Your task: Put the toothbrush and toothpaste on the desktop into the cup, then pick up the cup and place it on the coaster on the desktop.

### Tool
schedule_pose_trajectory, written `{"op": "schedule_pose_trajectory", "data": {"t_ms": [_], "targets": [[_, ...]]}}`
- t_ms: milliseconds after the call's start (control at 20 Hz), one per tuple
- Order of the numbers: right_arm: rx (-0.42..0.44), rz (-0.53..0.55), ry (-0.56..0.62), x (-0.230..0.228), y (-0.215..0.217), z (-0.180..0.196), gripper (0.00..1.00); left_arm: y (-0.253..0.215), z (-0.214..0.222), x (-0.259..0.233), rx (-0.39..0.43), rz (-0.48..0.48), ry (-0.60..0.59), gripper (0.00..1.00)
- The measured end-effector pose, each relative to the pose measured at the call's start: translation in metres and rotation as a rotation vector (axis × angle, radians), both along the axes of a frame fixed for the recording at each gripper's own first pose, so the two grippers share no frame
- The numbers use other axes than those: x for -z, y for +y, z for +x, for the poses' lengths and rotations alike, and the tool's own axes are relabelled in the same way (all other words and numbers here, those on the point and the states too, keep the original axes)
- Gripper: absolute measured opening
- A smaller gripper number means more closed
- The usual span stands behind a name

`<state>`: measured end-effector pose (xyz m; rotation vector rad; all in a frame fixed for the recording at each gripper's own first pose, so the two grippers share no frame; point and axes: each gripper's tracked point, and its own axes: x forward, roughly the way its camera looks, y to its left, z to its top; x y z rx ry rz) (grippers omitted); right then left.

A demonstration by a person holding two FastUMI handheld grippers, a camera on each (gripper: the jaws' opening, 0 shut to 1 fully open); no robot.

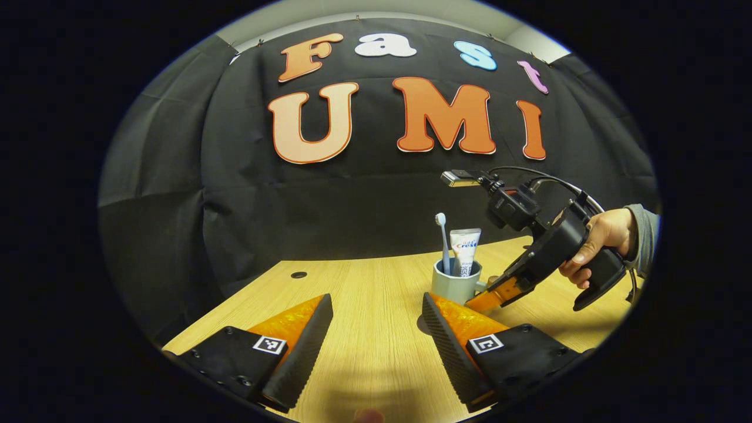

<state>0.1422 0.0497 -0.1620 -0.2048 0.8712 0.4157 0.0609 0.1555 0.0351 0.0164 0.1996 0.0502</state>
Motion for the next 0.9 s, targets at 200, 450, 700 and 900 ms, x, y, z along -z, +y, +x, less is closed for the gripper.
{"op": "schedule_pose_trajectory", "data": {"t_ms": [200, 450, 700, 900], "targets": [[-0.009, -0.008, 0.013, 0.001, 0.003, -0.002, 0.20, 0.002, -0.001, 0.003, -0.003, -0.001, 0.009, 0.97], [-0.039, -0.019, 0.028, 0.002, 0.000, -0.001, 0.20, 0.001, -0.002, 0.006, -0.005, -0.005, 0.016, 0.97], [-0.028, -0.004, 0.055, 0.002, 0.001, -0.002, 0.20, 0.000, -0.002, 0.009, -0.003, -0.006, 0.027, 0.97], [-0.040, 0.039, 0.039, -0.009, 0.002, -0.007, 0.27, 0.000, -0.002, 0.012, -0.004, -0.010, 0.038, 0.97]]}}
